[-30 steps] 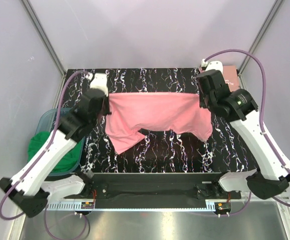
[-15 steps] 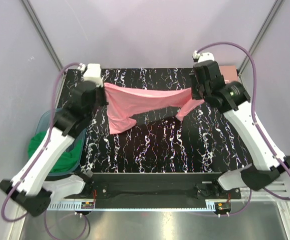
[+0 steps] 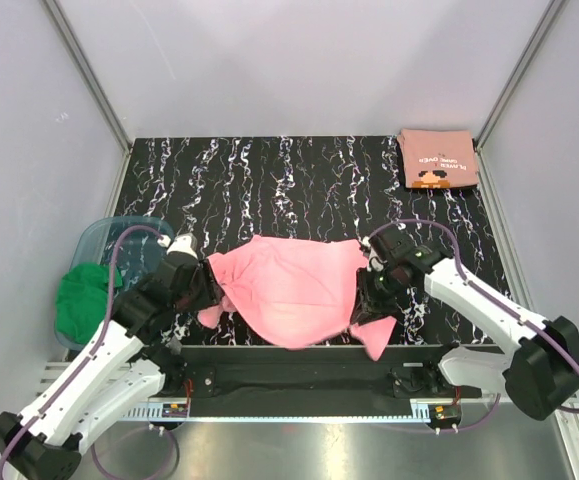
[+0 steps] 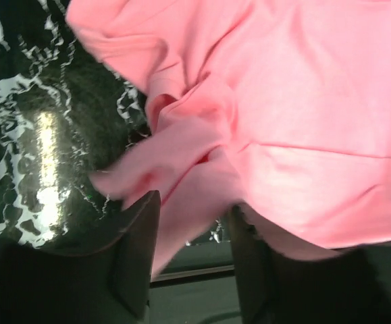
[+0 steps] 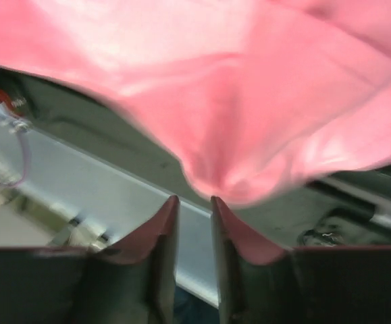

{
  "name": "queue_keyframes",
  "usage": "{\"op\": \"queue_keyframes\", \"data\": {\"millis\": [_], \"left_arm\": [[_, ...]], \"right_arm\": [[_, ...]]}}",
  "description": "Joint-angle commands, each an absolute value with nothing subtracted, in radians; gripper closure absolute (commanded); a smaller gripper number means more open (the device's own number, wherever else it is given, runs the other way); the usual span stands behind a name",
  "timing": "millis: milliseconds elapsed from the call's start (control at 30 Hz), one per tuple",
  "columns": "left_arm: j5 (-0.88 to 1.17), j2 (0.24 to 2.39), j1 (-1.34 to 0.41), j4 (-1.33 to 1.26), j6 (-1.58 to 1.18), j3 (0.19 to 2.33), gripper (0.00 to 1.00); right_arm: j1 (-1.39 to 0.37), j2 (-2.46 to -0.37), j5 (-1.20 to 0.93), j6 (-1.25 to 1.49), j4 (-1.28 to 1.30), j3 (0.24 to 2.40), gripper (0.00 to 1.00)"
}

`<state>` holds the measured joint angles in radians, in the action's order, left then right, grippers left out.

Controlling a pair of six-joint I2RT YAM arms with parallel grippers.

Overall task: Fold and stack the t-shirts
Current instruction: Flatten the tshirt out

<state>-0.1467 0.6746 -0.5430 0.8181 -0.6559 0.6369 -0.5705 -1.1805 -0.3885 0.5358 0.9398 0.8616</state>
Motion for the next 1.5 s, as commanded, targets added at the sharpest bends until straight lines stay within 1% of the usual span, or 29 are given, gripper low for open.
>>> {"op": "queue_keyframes", "data": {"millis": [0, 33, 67, 100, 167, 200, 233, 267, 300, 367, 433, 500, 533, 600, 633, 700, 733, 767, 800, 833, 867, 933, 1000, 1033, 1167, 1333, 1467], "left_arm": [[-0.065, 0.65, -0.548, 0.752, -0.709, 0.686, 0.46], [-0.063, 0.652, -0.548, 0.746, -0.703, 0.692, 0.43], [-0.066, 0.655, -0.548, 0.738, -0.698, 0.71, 0.38], [-0.071, 0.66, -0.548, 0.735, -0.69, 0.722, 0.37], [-0.078, 0.669, -0.548, 0.733, -0.68, 0.756, 0.38], [-0.084, 0.678, -0.548, 0.735, -0.678, 0.767, 0.41], [-0.087, 0.681, -0.548, 0.735, -0.678, 0.773, 0.43], [-0.09, 0.681, -0.549, 0.73, -0.678, 0.779, 0.45], [-0.087, 0.686, -0.551, 0.726, -0.677, 0.784, 0.47], [-0.077, 0.698, -0.549, 0.704, -0.667, 0.787, 0.48], [-0.039, 0.733, -0.549, 0.681, -0.657, 0.784, 0.49], [0.023, 0.768, -0.552, 0.629, -0.644, 0.776, 0.49], [0.04, 0.81, -0.557, 0.594, -0.638, 0.776, 0.49], [0.063, 0.874, -0.581, 0.569, -0.627, 0.791, 0.49], [0.064, 0.943, -0.595, 0.554, -0.623, 0.799, 0.49], [0.074, 1.012, -0.639, 0.531, -0.612, 0.818, 0.49], [0.08, 1.056, -0.649, 0.502, -0.611, 0.836, 0.49], [0.089, 1.148, -0.66, 0.493, -0.611, 0.85, 0.49], [0.118, 1.207, -0.673, 0.488, -0.614, 0.868, 0.49], [0.127, 1.26, -0.683, 0.482, -0.614, 0.914, 0.48], [0.149, 1.36, -0.695, 0.48, -0.614, 0.937, 0.48], [0.161, 1.429, -0.703, 0.474, -0.618, 0.98, 0.48], [0.163, 1.489, -0.715, 0.471, -0.614, 1.032, 0.48], [0.163, 1.497, -0.718, 0.468, -0.612, 1.046, 0.48], [0.155, 1.503, -0.723, 0.482, -0.6, 1.081, 0.48], [0.126, 1.462, -0.723, 0.512, -0.594, 1.058, 0.48], [0.097, 1.404, -0.721, 0.538, -0.589, 1.035, 0.48]], "right_arm": [[-0.578, -1.172, -0.733, 0.566, 0.796, 0.857, 0.58], [-0.578, -1.173, -0.726, 0.561, 0.802, 0.877, 0.44], [-0.577, -1.175, -0.694, 0.555, 0.845, 0.902, 0.3], [-0.574, -1.181, -0.602, 0.54, 0.866, 0.952, 0.22], [-0.56, -1.222, -0.467, 0.546, 0.941, 0.997, 0.17], [-0.536, -1.248, -0.311, 0.567, 0.975, 1.024, 0.19], [-0.52, -1.303, -0.249, 0.618, 1.004, 1.032, 0.25], [-0.511, -1.328, -0.198, 0.65, 1.044, 1.037, 0.38], [-0.493, -1.348, -0.111, 0.69, 1.063, 1.031, 0.48], [-0.471, -1.356, -0.057, 0.768, 1.068, 1.003, 0.68], [-0.414, -1.292, -0.057, 0.821, 1.042, 0.931, 0.65], [-0.338, -1.205, -0.052, 0.868, 1.017, 0.855, 0.56], [-0.313, -1.177, -0.045, 0.882, 1.014, 0.835, 0.54], [-0.279, -1.103, -0.015, 0.919, 1.019, 0.79, 0.5], [-0.25, -1.082, -0.006, 0.933, 1.031, 0.778, 0.5], [-0.221, -1.048, 0.015, 0.957, 1.029, 0.738, 0.5], [-0.187, -1.049, 0.014, 0.963, 1.029, 0.724, 0.51], [-0.167, -1.054, 0.003, 0.969, 1.022, 0.692, 0.5], [-0.152, -1.071, -0.038, 0.959, 1.003, 0.675, 0.5], [-0.135, -1.077, -0.061, 0.951, 0.952, 0.66, 0.47], [-0.129, -1.087, -0.096, 0.943, 0.927, 0.632, 0.45], [-0.121, -1.118, -0.123, 0.927, 0.882, 0.618, 0.44], [-0.118, -1.144, -0.133, 0.922, 0.888, 0.62, 0.46], [-0.118, -1.147, -0.135, 0.923, 0.9, 0.621, 0.49], [-0.115, -1.115, -0.127, 0.933, 0.907, 0.614, 0.52], [-0.114, -1.123, -0.136, 0.945, 0.852, 0.588, 0.55], [-0.114, -1.155, -0.16, 0.953, 0.842, 0.575, 0.62]]}}
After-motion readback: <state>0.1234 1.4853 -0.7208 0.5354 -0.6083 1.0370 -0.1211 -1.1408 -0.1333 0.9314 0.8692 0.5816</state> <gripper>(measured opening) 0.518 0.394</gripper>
